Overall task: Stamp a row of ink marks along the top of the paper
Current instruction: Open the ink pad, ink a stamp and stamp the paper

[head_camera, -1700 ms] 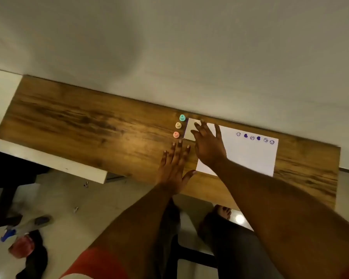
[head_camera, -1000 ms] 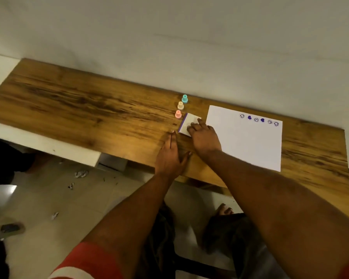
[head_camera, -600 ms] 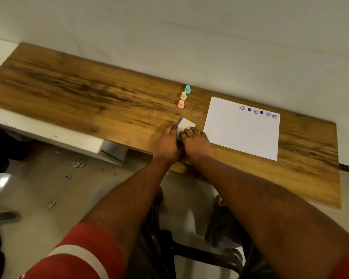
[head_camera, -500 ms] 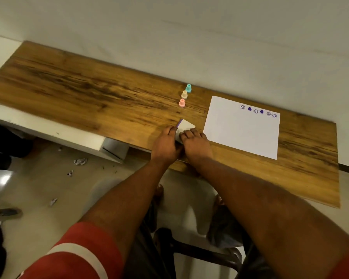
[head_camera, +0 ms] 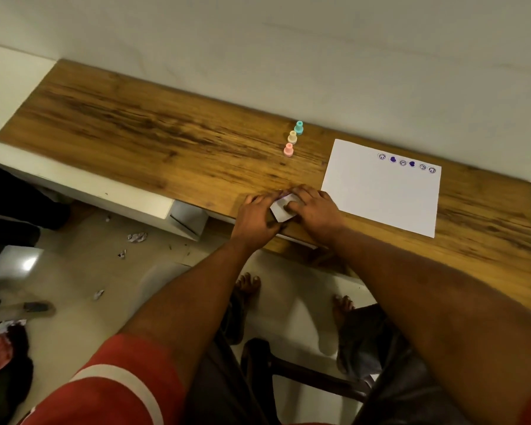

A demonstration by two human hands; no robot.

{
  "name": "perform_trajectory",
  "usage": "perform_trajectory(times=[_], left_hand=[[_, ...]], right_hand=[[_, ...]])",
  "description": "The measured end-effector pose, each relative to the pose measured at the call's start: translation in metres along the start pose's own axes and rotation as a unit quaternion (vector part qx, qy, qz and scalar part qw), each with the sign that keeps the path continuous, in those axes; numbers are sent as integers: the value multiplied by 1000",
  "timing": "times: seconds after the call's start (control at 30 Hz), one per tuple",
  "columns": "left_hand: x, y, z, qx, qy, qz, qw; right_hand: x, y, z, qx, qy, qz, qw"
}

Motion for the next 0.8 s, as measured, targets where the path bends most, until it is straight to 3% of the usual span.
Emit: perform_trajectory(times=[0.23,0.8], left_hand=[[-21,1,-10,48,102,-20,993],[-37,-8,-9,84,117,11,990]], right_hand=[[22,1,-13,-4,-16,-56,998],[31,2,-26,-59,50,-19,997]])
Point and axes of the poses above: each hand's wrist, its own z-axis away from the middle knuckle, its own y-axis out of the back of the hand, x = y × z, the point moved 8 cm from there along -z, towards the middle knuckle, and after that the axes turned 2 degrees about y, right-handed, at the moved point
